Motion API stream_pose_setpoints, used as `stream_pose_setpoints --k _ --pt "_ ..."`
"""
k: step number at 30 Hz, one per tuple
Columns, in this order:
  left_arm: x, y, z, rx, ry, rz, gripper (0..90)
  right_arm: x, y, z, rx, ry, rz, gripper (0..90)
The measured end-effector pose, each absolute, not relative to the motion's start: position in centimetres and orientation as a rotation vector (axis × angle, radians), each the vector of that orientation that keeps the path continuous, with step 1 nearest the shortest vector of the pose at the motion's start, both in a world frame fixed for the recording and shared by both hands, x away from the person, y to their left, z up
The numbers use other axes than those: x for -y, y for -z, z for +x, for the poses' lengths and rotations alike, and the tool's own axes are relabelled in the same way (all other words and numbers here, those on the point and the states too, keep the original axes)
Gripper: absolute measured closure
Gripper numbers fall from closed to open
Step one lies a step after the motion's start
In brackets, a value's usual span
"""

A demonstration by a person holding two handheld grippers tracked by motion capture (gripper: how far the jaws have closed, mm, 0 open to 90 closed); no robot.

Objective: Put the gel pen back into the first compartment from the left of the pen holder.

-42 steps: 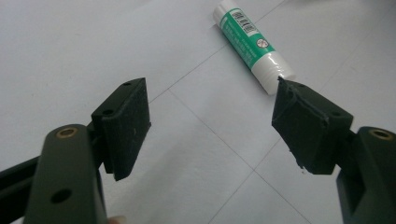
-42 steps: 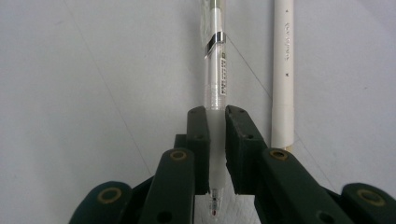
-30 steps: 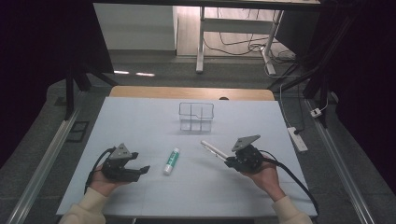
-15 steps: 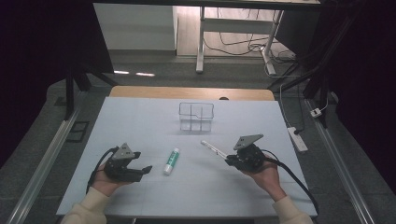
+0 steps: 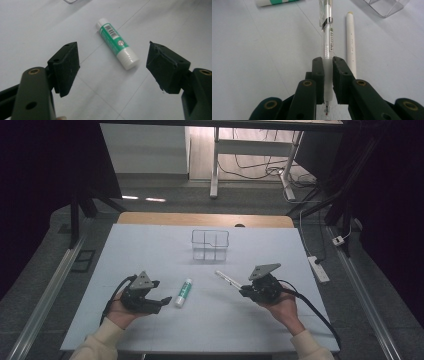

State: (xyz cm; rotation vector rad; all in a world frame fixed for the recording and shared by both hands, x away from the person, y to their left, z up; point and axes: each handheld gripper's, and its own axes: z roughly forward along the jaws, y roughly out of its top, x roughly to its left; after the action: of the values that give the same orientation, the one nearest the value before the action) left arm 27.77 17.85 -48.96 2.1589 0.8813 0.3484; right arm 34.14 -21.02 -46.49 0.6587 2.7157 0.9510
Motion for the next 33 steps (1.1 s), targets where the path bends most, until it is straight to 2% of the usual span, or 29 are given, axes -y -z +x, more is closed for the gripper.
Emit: stream_pose_setpoints --k 33 --pt "-12.0 47.4 30.0 -0.728 -0.347 2.226 25.9 18.7 46.8 34.0 -2.747 -0.942 0.573 79.4"
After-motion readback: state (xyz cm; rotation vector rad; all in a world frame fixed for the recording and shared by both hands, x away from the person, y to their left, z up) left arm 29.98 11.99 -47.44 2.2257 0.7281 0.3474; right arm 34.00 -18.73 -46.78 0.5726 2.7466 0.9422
